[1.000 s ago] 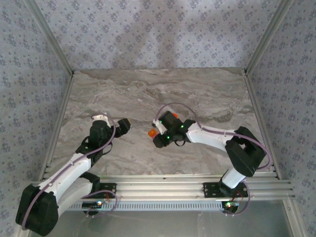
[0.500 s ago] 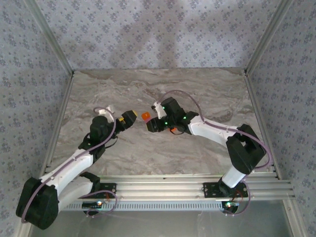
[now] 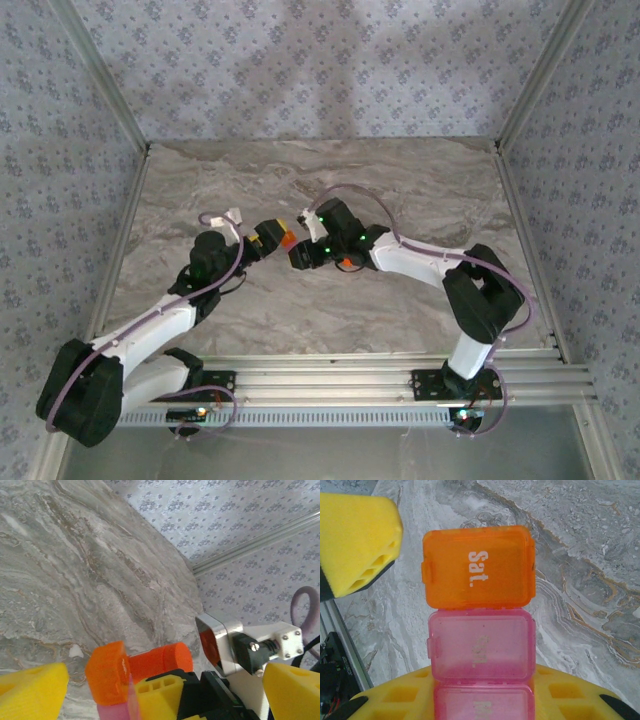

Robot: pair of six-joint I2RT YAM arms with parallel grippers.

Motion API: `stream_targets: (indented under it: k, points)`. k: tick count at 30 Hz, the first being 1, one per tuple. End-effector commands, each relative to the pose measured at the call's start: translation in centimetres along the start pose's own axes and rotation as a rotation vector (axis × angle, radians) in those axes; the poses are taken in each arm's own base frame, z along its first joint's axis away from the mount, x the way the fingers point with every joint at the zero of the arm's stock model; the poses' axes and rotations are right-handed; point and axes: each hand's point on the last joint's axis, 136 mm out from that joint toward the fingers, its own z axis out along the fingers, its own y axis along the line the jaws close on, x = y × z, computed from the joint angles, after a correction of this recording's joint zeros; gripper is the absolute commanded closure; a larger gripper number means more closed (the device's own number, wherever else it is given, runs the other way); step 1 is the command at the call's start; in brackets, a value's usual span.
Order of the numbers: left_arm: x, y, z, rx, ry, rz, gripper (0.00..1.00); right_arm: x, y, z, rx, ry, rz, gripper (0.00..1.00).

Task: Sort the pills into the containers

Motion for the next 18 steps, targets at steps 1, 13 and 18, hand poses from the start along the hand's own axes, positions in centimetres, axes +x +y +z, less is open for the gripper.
stream_targets:
  k: [1, 13, 18]
  points:
    - [-0.82, -2.35, 0.31, 0.079, -0.021, -0.001, 0.01, -1.51, 1.29, 0.00, -0.035, -0.027, -0.004, 0.65]
    - [-0.19, -2.95, 1.22, 0.103, -0.007, -0.014, 0.01, -1.27, 1.25, 0.52, -0.043, -0.015, 0.007, 0.65]
    - [-0.12, -3.21, 1.27, 0.106, -0.008, -0.013, 0.01, -1.10, 1.08, 0.73, -0.041, -0.009, 0.008, 0.65]
